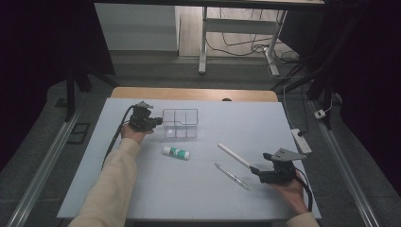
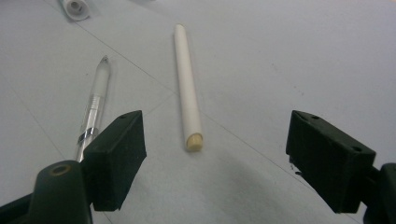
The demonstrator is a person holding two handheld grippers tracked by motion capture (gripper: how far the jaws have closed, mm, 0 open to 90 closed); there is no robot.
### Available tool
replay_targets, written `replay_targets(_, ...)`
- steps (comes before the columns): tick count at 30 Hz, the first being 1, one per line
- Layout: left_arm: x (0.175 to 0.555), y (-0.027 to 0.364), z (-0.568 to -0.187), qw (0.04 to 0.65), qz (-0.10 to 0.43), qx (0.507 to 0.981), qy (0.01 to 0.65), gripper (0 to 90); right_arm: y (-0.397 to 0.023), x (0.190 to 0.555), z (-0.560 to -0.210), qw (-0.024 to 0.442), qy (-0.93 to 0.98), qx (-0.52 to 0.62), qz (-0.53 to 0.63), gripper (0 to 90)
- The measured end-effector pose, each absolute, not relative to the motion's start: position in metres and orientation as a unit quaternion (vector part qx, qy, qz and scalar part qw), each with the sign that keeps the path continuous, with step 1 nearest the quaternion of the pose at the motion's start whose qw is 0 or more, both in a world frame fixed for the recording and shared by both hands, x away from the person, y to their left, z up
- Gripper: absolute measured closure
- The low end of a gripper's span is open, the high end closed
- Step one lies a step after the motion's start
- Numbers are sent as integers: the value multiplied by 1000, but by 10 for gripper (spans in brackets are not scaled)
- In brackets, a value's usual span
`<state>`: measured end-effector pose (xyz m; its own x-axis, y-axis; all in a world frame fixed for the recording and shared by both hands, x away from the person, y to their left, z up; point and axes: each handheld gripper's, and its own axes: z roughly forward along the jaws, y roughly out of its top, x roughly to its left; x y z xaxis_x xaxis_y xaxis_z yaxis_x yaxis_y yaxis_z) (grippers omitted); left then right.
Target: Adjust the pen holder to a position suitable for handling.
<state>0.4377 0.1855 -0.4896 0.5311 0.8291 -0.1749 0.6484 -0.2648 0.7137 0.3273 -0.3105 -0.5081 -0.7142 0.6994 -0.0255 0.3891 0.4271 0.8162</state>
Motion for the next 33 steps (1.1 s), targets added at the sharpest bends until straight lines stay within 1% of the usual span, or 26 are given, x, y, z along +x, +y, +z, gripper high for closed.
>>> replay_targets(33,444,156,-490,387,104,799,449,892,-308,327,-509,180,828,326,421,196)
